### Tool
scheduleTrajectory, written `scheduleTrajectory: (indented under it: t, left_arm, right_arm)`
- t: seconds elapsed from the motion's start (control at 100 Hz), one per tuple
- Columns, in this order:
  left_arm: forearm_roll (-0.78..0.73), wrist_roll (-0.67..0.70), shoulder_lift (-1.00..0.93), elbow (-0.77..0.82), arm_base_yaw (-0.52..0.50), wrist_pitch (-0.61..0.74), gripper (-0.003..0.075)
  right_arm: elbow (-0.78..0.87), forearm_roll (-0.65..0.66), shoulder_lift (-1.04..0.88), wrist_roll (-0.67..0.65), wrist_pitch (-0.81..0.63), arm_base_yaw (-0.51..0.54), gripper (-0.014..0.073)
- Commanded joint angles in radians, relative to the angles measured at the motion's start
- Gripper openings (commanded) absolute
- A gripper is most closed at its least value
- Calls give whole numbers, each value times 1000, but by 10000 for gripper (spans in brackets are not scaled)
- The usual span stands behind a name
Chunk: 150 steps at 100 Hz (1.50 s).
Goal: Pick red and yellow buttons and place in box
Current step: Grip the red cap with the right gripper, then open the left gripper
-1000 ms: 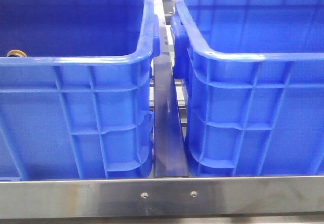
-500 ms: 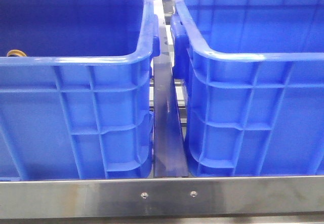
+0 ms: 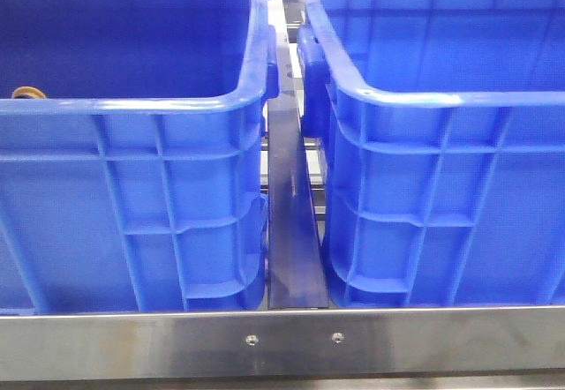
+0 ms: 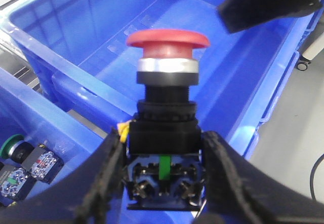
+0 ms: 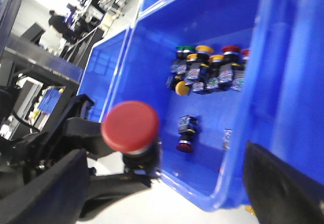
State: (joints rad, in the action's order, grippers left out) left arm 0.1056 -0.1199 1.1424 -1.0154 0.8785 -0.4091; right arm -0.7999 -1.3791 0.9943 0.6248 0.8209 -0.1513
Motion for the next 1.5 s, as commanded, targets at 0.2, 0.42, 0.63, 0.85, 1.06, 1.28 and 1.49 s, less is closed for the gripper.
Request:
scheduleTrajectory:
  t: [0.2, 0.42, 0.63, 0.85, 1.06, 1.28, 1.49]
  left_arm:
    - [10, 0, -19, -27, 5, 82, -19]
    - [10, 0, -19, -27, 5, 82, -19]
    - [10, 0, -19, -27, 5, 82, -19]
    - [10, 0, -19, -27, 5, 79, -2]
    - [10, 0, -19, -27, 5, 75, 327]
    - [10, 0, -19, -27, 5, 75, 666]
    - [10, 50, -19, -27, -52, 63, 659]
  right_arm:
    - [-133, -70, 130, 39, -80, -164, 633]
    - [-213, -70, 229, 50, -80, -238, 633]
    - [-223, -70, 244, 56, -81, -250, 517]
    - [-223, -68, 244, 69, -78, -250, 175]
    - [-223, -63, 244, 91, -83, -250, 136]
    - [-223, -57, 244, 122, -97, -250, 136]
    - [-223, -57, 231, 174, -153, -224, 136]
